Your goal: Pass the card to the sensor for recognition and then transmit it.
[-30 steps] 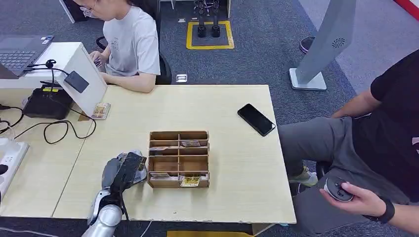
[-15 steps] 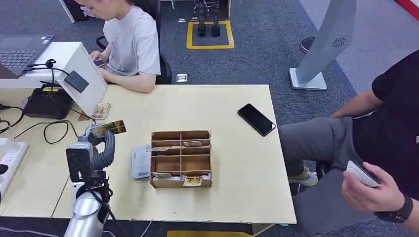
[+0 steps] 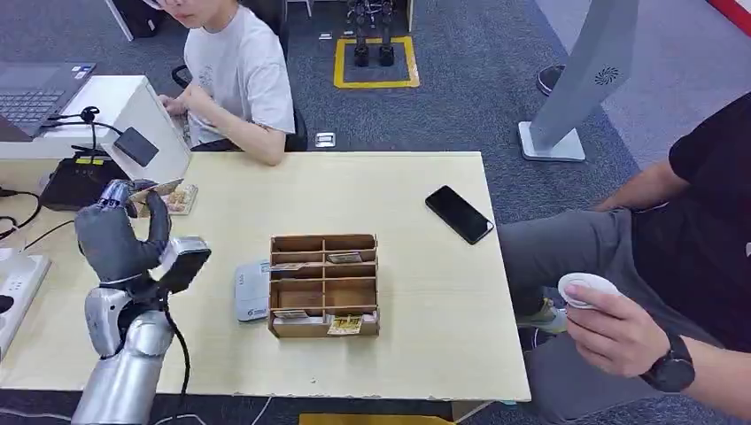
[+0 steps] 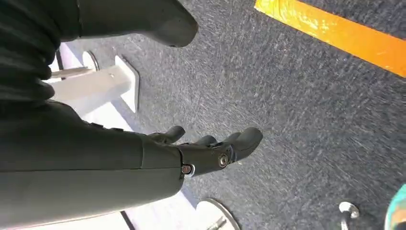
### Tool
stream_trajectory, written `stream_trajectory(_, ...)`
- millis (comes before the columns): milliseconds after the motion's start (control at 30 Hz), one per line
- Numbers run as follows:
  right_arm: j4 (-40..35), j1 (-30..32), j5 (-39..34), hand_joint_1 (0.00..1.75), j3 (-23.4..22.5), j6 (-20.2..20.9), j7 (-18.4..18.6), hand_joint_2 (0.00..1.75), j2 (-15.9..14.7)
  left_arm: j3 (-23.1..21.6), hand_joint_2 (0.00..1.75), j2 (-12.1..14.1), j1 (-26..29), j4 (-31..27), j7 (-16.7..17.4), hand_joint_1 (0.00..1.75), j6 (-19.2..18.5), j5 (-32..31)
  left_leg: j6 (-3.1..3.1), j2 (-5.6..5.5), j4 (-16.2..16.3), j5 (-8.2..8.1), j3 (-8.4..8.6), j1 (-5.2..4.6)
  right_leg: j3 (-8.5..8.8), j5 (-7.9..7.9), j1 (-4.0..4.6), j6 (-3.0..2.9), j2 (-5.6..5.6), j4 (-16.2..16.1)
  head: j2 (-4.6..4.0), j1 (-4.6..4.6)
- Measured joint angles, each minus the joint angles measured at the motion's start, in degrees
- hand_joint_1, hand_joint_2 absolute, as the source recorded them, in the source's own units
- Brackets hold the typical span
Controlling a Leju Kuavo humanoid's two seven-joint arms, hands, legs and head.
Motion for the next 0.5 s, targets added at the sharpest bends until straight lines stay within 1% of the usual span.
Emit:
stream_trajectory(100, -0.2, -0.3, 0.3, 0.00, 0.1, 0.3, -0.1, 1.75, 0.0, 1.5, 1.75, 0.4, -1.4, 2.0, -0.4, 1.75, 0.2, -9.9, -0.02, 0.02, 0.0, 0.02, 0.00, 0.00, 0.00, 0.04, 0.00, -0.05, 0.02, 0.0, 0.00, 0.02)
stream_trajectory(200, -0.2, -0.4, 0.3, 0.00, 0.1, 0.3, -0.3, 1.75, 0.0, 3.2, 1.75, 0.4, -3.2, 3.5, -1.2, 1.75, 0.3, -14.5, -0.02, 0.02, 0.0, 0.02, 0.00, 0.00, -0.03, 0.05, 0.01, -0.08, 0.03, 0.0, 0.00, 0.02)
stream_trajectory(300, -0.4, -0.4, 0.2, 0.00, 0.1, 0.3, -0.3, 1.75, 0.0, 4.2, 1.75, 0.4, -4.3, 4.3, -1.0, 1.75, 0.3, -19.4, -0.02, 0.02, 0.0, 0.02, 0.00, 0.00, -0.03, 0.05, 0.01, -0.08, 0.03, 0.0, 0.00, 0.02)
stream_trajectory(400, -0.4, -0.4, 0.3, 0.00, 0.1, 0.4, -0.1, 1.75, 0.0, 4.4, 1.75, 0.3, -4.9, 4.9, -0.8, 1.75, 0.3, -21.6, -0.02, 0.02, 0.0, 0.02, 0.00, 0.01, -0.03, 0.05, 0.01, -0.08, 0.03, 0.0, 0.00, 0.02)
stream_trajectory(500, -0.4, -0.4, 0.7, 0.00, 0.1, 0.5, 0.5, 1.75, 0.0, 4.4, 1.75, 0.2, -5.2, 5.6, -0.5, 1.75, 0.3, -21.8, -0.02, 0.02, 0.0, 0.02, 0.00, 0.00, -0.05, 0.05, 0.01, -0.08, 0.03, 0.0, 0.02, 0.02)
